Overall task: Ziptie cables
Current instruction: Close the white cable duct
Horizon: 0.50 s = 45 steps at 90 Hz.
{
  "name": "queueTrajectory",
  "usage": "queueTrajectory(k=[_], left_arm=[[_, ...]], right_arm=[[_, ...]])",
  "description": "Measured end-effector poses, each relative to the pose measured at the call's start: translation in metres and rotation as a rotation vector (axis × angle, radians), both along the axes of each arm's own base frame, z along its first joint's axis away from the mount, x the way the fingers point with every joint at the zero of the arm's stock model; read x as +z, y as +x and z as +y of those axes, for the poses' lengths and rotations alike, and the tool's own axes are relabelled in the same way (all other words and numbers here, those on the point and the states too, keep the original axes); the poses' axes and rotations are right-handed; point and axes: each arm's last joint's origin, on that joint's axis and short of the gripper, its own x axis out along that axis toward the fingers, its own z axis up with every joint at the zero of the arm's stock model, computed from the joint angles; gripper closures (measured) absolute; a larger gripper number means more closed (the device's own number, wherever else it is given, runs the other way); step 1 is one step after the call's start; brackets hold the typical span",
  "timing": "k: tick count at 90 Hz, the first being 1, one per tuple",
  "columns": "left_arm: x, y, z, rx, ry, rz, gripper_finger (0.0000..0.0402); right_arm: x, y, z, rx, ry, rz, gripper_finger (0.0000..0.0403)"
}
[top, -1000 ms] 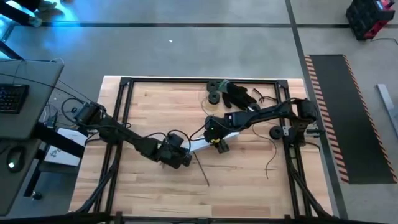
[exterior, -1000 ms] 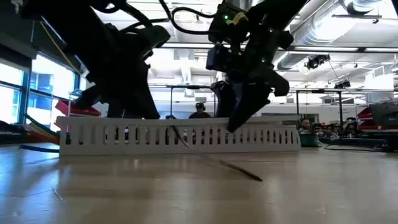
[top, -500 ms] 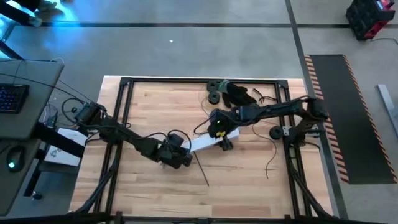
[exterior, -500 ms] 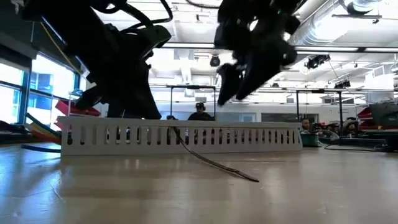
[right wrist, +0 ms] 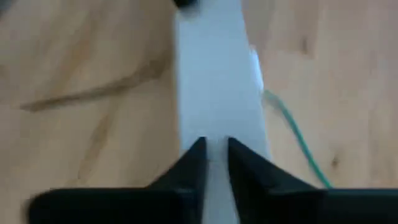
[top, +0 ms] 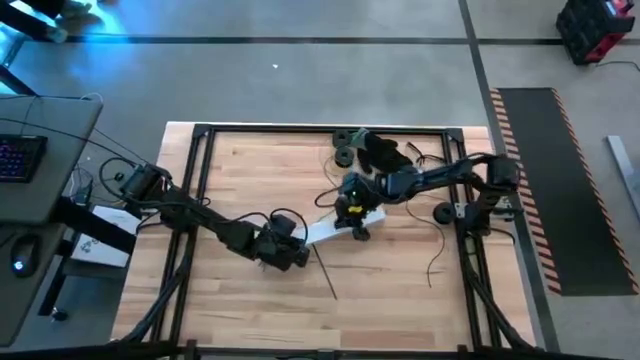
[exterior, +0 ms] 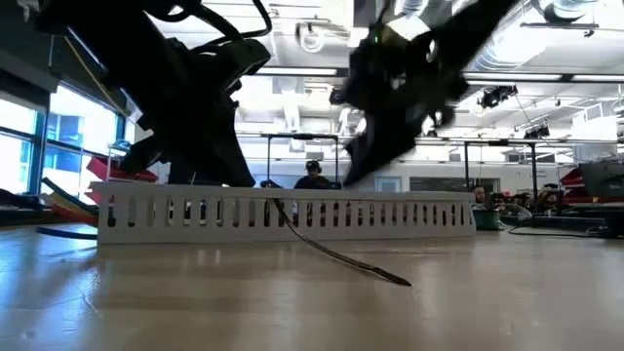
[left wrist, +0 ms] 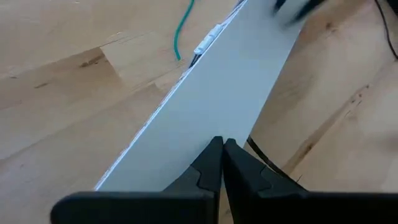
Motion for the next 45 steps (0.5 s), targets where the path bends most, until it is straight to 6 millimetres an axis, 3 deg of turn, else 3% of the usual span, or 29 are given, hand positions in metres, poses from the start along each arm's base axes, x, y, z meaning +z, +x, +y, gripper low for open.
queueTrajectory(k=[14,33,45], left_arm=[[0.000,0.000,0.000,-0.003,-0.006,-0.004,0.0402],[0.000,0.000,-0.001,-0.019,-0.016,0.002,0.0402],[0.000,0.000,-0.001,-0.019,-0.014,0.001,0.0402]], right_arm=[[0.008,-0.001,-0.001,-0.040,0.023,0.021,0.0382],[0.057,-0.018,-0.010,-0.079,-0.001,-0.027,0.0389],[0.044,-0.042,-0.019,-0.107,0.004,0.086,0.0398]])
